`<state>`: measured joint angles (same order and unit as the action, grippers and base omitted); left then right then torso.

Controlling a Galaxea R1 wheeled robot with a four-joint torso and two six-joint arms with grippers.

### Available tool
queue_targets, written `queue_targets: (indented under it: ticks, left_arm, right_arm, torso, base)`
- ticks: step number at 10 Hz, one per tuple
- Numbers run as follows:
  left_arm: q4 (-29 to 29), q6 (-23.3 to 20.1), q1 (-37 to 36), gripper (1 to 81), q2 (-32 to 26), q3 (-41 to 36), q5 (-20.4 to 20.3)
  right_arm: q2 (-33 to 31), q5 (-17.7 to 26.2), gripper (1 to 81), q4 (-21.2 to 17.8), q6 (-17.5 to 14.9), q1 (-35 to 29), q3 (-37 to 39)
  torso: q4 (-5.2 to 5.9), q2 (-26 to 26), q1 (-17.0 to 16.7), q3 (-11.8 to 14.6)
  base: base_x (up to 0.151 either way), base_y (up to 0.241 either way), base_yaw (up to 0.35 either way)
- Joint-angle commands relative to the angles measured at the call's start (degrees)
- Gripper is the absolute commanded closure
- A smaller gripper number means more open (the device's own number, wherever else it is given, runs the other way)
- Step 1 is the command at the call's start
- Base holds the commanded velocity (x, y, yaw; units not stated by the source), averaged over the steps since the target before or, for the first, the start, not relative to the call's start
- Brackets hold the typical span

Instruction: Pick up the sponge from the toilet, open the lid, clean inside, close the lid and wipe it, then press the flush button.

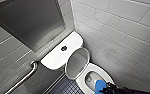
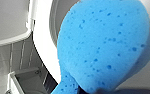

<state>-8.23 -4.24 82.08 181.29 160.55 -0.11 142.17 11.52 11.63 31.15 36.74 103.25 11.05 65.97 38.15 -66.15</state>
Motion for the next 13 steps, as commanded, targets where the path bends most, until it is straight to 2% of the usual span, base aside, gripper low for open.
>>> queue_targets:
  ticks: [1,2,4,5,8,9,10,11,12,13]
  left_arm:
    - [-0.21,-0.06,2.43,1.0,-0.04,0.12,5.21]
    - [-0.12,0.02,2.43,1.0,-0.04,0.12,5.21]
    - [-0.12,0.02,2.43,1.0,-0.04,0.12,5.21]
    - [-0.21,0.02,2.34,1.0,-0.04,0.12,5.21]
    - [-0.21,0.02,2.34,1.0,-0.04,0.12,5.21]
    - [-0.21,0.02,2.34,1.0,-0.04,0.12,5.21]
    - [-0.21,0.02,2.34,1.0,-0.04,0.12,5.21]
    - [-0.20,0.02,2.34,1.0,-0.04,0.12,5.21]
    - [-0.21,0.02,2.34,1.0,-0.04,0.12,5.21]
    - [-0.12,0.02,2.34,1.0,-0.04,0.12,5.21]
  right_arm:
    - [3.41,9.92,81.1,0.50,0.14,-11.99,4.75]
    - [5.34,10.54,81.1,0.50,0.14,-13.21,6.77]
    - [7.18,10.63,81.1,0.50,0.14,-14.54,8.87]
    - [7.72,10.72,81.1,0.41,0.14,-14.80,9.23]
    - [9.04,10.54,81.1,0.32,0.40,-15.06,9.06]
    - [9.39,10.63,81.1,0.24,1.54,-15.42,8.63]
    - [10.35,10.45,81.1,0.41,2.68,-14.72,8.35]
    - [12.36,10.19,81.1,0.58,4.87,-13.32,8.96]
    - [14.49,9.75,81.1,0.94,7.17,-11.83,10.82]
    - [17.02,9.49,81.1,0.85,7.96,-10.24,13.80]
  torso:
    - [0.00,0.00,0.00,0.00]
    - [0.00,0.00,0.00,0.00]
    - [4.82,0.00,0.00,0.00]
    - [6.13,0.00,0.00,0.00]
    - [11.61,0.00,0.00,0.00]
    - [8.66,0.00,0.00,0.00]
    - [9.95,0.00,0.00,0.00]
    - [10.73,0.00,0.00,0.00]
    - [10.78,0.00,0.00,0.00]
    - [10.75,0.00,0.00,0.00]
  base:
    - [0.000,0.000,0.000]
    - [0.000,0.000,0.000]
    - [0.000,0.000,0.000]
    - [0.000,0.000,0.000]
    - [0.000,0.000,0.000]
    - [0.000,0.000,0.000]
    - [0.000,0.000,0.000]
    - [0.000,0.000,0.000]
    - [0.000,0.000,0.000]
    - [0.000,0.000,0.000]
